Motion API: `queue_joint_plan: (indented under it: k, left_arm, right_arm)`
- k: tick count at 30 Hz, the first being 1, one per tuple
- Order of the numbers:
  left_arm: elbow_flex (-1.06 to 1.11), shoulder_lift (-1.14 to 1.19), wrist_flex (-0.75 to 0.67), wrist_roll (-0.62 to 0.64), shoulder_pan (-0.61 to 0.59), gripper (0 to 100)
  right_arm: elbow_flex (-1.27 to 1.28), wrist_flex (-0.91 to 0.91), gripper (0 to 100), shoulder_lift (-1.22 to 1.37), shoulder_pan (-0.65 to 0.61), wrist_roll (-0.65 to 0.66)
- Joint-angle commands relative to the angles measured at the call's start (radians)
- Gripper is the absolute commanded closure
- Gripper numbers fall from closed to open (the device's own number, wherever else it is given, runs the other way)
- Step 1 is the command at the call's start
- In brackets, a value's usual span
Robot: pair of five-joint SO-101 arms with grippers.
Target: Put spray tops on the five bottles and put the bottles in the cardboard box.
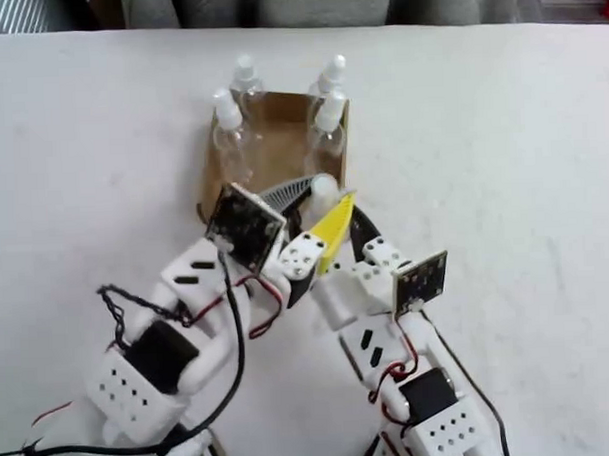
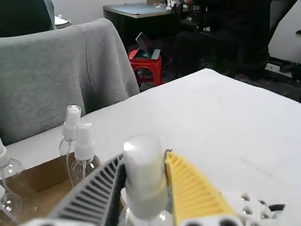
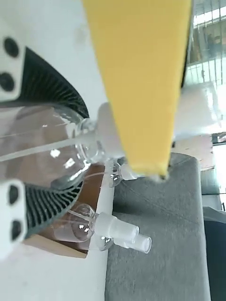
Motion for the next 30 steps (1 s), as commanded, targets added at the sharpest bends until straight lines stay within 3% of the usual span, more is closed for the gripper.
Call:
queue_joint_plan:
  k: [1,24,30]
  left_arm:
    - [-0.110,0.101,0.069,-0.008,-0.005,98]
    - [-0.081,0.102,0.109,-0.009,-0.005,98]
    - [-0.083,0.102,0.110,-0.008,-0.005,83]
  right_arm:
    - [0.008,-0.004,98.2,-0.008,0.019,-0.005]
    - [0.008,0.018,98.2,-0.001,0.016,-0.003]
    - [0.008,0.019,98.2,-0.001,0.015,-0.003]
